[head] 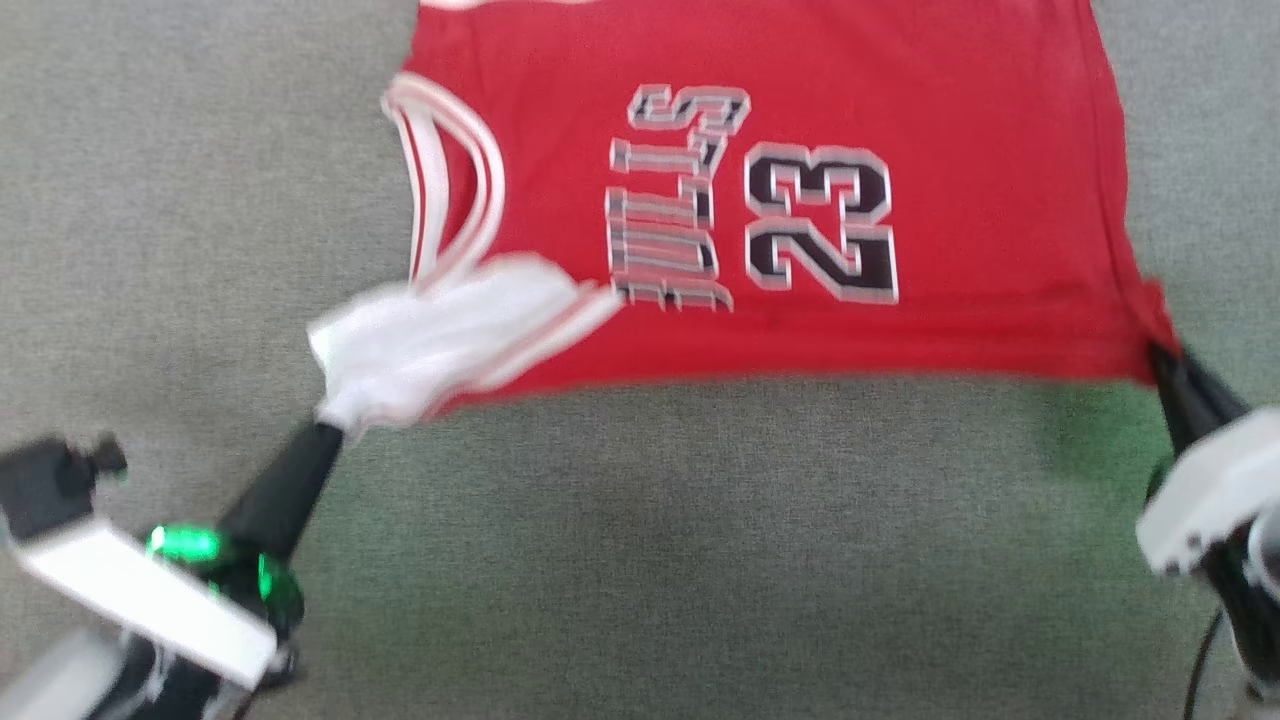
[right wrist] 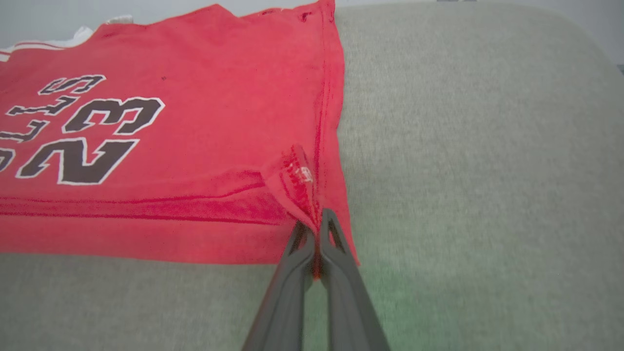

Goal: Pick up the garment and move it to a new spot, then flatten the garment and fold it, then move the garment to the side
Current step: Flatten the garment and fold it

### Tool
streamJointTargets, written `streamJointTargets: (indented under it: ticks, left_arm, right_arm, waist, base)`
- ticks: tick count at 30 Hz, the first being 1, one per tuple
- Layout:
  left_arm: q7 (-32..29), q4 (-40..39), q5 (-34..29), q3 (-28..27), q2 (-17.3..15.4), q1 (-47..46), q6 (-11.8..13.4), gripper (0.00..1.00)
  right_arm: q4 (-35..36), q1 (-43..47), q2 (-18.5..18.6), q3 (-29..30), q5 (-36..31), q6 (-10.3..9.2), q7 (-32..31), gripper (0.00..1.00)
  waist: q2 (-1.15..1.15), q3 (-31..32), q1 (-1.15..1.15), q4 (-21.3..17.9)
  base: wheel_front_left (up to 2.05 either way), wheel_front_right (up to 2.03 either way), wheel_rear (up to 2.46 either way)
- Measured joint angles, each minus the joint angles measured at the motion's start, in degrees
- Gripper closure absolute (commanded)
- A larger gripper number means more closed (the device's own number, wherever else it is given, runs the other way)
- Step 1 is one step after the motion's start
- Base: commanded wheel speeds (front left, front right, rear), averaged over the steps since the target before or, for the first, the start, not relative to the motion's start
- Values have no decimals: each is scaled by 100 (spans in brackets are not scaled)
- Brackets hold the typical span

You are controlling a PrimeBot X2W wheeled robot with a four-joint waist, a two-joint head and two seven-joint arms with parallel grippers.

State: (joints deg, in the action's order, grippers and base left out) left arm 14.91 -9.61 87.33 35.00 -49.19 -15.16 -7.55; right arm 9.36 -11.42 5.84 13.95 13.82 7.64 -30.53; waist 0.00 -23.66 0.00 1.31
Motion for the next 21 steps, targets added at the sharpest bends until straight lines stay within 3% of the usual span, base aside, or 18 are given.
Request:
streamJointTargets:
  ticks: [7, 11, 16, 21]
  left_arm:
    - [0, -688, -282, -579, -79, 1510, 0, 100]
    - [1, -1045, -535, -673, -190, 1820, 0, 100]
    - [-80, -1226, -598, -443, -537, 1072, 0, 100]
    - [-497, -950, -325, -238, -646, -157, 0, 100]
  right_arm:
    - [948, 1191, -120, 145, 267, 1, -339, 100]
    - [1268, 1539, -197, 272, 380, 0, -364, 100]
    - [1232, 1275, -233, 301, 482, 0, -333, 100]
    - [850, 489, -198, 224, 434, 0, -434, 100]
  waist:
    - [0, 149, 0, -9]
    - [0, 135, 0, 4]
    - [0, 88, 0, -55]
    - [0, -49, 0, -171]
  base:
    - [0, 0, 0]
    - [0, 0, 0]
    - [0, 0, 0]
    - [0, 0, 0]
